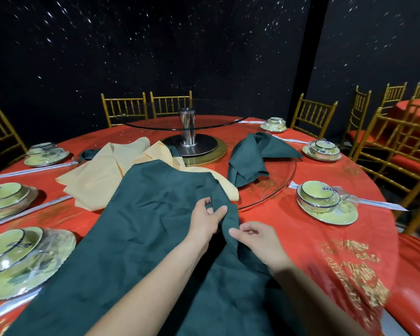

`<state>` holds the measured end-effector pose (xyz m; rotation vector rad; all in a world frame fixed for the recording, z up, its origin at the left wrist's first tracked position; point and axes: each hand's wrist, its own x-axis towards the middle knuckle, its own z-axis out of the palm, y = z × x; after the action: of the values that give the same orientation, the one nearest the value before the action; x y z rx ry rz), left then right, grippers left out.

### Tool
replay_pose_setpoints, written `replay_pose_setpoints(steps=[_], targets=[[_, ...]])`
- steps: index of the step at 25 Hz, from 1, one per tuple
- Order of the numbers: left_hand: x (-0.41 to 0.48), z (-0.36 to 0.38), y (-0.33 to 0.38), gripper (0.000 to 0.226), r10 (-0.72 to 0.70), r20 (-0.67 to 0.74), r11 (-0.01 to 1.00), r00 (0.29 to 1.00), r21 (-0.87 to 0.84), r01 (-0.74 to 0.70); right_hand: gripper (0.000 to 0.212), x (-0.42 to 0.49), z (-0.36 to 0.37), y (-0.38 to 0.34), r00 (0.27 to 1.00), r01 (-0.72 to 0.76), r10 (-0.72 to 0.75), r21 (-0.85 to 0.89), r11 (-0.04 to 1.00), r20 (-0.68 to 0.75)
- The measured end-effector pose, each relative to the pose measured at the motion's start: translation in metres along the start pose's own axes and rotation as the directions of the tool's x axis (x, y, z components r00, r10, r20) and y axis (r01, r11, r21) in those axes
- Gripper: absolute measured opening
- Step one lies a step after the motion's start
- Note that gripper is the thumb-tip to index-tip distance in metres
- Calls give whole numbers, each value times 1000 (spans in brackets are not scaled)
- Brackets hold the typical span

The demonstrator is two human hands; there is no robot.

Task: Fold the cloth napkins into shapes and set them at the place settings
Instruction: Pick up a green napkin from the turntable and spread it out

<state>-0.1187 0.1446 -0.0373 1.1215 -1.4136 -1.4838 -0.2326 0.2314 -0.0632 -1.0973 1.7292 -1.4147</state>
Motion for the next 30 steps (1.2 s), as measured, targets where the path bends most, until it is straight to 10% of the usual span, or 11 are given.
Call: replay_pose_setpoints(steps=[4,9,13,16,20,24,30], targets=[[-13,3,10,36,7,157,999,988,-45,0,20,13,-21,-2,973,86,-99,-71,994,-206],[-58,-42,-11,53,74,274,915,959,363,-175,32,36,-74,25,892,93,-255,-401,911,-374],[-105,-86,-41,60,1,285,330,958,905,-270,25,58,-94,48,936,-39,-201,-655,755,-289],[-118,-93,-57,69,-100,302,229,948,934,-273,34,54,-78,44,939,-222,-57,-726,651,-338],[-99,-86,-64,69,-101,294,197,951,942,-270,67,12,-27,29,977,136,-212,-772,621,2],[-73,-80,-62,69,-89,285,176,954,948,-266,108,-51,0,14,834,527,-116,-716,458,540],[-53,-84,-56,70,-79,242,72,967,969,-237,105,-97,-30,12,712,561,139,-677,476,688]])
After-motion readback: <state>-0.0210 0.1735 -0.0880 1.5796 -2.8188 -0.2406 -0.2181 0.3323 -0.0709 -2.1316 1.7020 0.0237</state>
